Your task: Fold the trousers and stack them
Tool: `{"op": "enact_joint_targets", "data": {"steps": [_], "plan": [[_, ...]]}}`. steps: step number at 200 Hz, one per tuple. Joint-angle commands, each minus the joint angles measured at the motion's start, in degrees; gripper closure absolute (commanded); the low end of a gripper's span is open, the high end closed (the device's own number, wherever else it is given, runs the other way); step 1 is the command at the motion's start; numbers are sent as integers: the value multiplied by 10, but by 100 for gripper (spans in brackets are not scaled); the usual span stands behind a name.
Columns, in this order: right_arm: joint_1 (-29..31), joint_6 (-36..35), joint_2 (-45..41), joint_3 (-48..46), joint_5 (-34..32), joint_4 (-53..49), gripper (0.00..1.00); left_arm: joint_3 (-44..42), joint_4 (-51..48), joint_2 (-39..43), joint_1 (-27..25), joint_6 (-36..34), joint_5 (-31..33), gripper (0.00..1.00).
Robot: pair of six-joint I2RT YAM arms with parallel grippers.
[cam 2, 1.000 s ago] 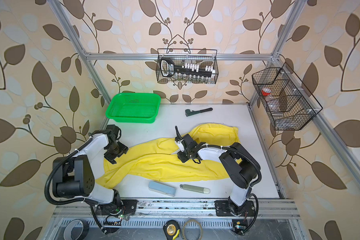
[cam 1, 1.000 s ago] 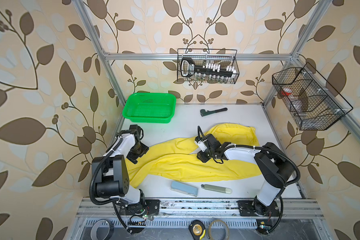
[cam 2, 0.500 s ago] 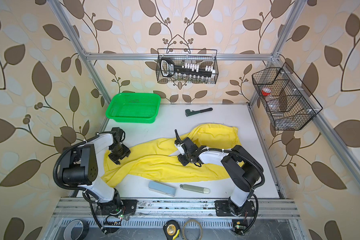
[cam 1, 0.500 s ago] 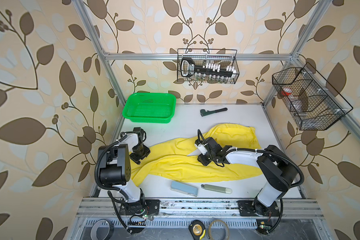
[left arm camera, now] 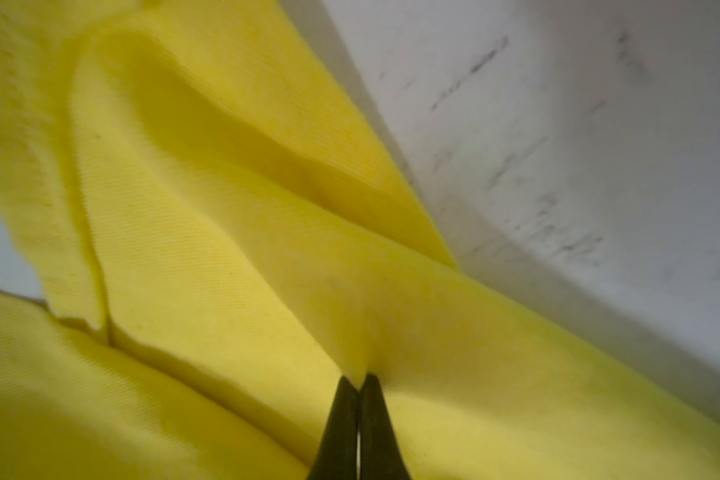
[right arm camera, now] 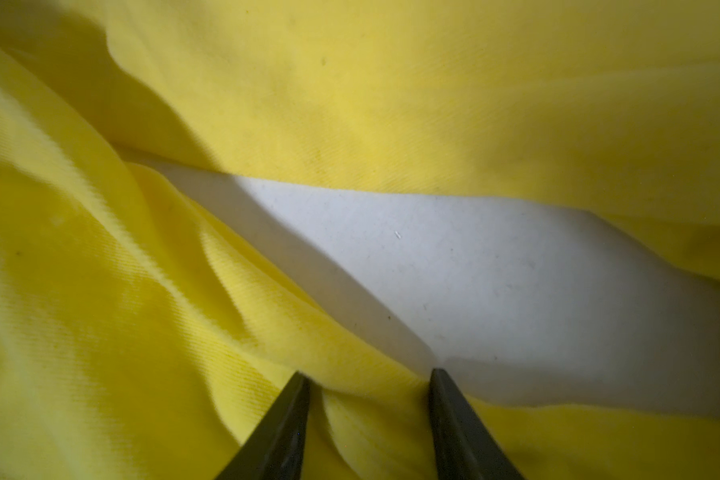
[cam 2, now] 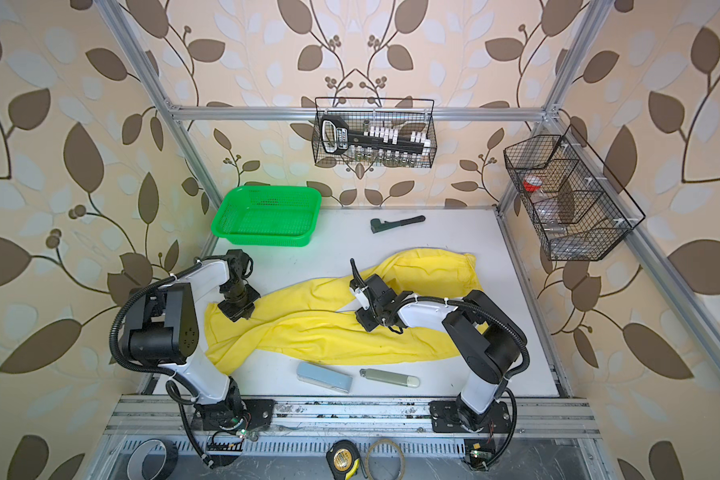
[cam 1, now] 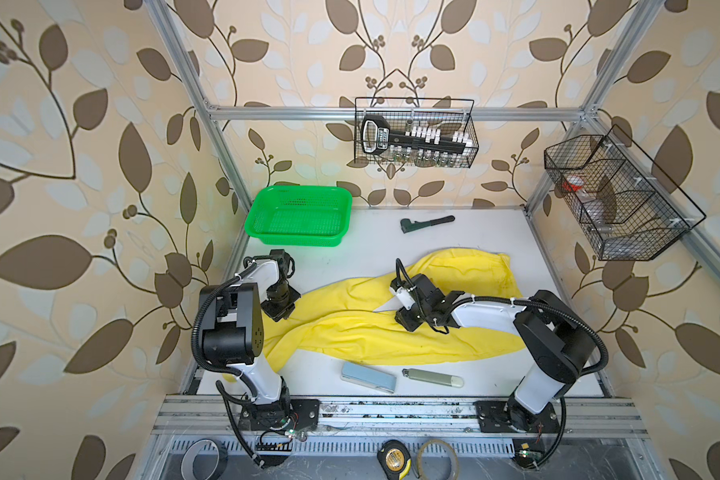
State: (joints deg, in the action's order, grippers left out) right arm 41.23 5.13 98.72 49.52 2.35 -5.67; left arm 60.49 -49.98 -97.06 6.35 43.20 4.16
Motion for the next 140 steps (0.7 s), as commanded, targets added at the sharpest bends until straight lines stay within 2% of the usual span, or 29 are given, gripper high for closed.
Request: {"op": "enact_joint_targets", "data": {"steps": [1, 102, 130, 140], "plan": [[-1, 6, 10, -21, 7, -36, 53, 37, -53, 12, 4, -24, 41, 100], [4, 4, -30, -33, 27, -23, 53, 212, -148, -42, 6, -86, 41, 100], [3, -6, -47, -15, 37, -25, 50, 230, -149, -70, 18, -107, 9, 100], [1, -8, -52, -4, 42, -25, 48, 234, -151, -81, 19, -112, 17, 100]]}}
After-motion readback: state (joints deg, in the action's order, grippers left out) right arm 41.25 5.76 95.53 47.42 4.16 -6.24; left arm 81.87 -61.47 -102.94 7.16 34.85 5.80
